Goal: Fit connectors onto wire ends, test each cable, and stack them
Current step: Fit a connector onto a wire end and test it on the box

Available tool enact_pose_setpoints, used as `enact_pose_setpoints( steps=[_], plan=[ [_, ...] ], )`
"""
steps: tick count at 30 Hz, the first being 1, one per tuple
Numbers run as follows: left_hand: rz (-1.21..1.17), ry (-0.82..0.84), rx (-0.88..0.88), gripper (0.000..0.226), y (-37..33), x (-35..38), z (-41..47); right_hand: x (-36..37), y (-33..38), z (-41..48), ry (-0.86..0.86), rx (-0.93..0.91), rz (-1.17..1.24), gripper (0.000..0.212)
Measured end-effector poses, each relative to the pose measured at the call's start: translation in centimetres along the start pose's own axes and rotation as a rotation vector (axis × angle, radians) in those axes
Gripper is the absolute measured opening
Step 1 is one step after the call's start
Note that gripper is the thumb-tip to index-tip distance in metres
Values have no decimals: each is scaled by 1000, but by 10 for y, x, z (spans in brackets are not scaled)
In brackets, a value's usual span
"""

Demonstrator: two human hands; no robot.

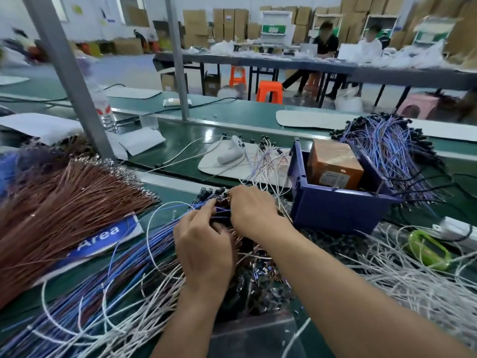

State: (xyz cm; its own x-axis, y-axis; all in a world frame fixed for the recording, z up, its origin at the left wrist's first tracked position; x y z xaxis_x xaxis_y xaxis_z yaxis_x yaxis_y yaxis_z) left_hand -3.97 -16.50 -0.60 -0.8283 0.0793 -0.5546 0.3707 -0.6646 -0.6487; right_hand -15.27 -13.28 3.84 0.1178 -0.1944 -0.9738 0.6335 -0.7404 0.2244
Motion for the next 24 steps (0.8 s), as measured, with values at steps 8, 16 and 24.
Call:
enact_pose_setpoints(
  steps=[8,16,24],
  plan=[
    [-46,-37,120,52,-9,1,3,-54,-16,-37,-338,48,302,20],
    [58,-208,199,34,-25,-16,-3,-75,-76,-97,-393,159,758,16],
    [157,36,401,31,-49,3,-17,-64,-127,-129,-199,207,1606,14]
  ],
)
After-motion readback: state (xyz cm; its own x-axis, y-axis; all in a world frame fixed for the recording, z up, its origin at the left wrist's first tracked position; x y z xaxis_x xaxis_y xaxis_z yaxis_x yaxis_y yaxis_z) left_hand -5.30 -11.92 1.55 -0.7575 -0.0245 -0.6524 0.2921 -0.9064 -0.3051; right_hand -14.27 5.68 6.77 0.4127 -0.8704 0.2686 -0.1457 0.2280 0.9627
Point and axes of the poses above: each hand's wrist, its own z-axis towards the middle knuckle, its own x-axis out of the palm, y = z × x, the point moved 5 cm from there along z, towards the middle knuckle, and after that the axes turned 10 degrees about x, right-handed, at the moved point
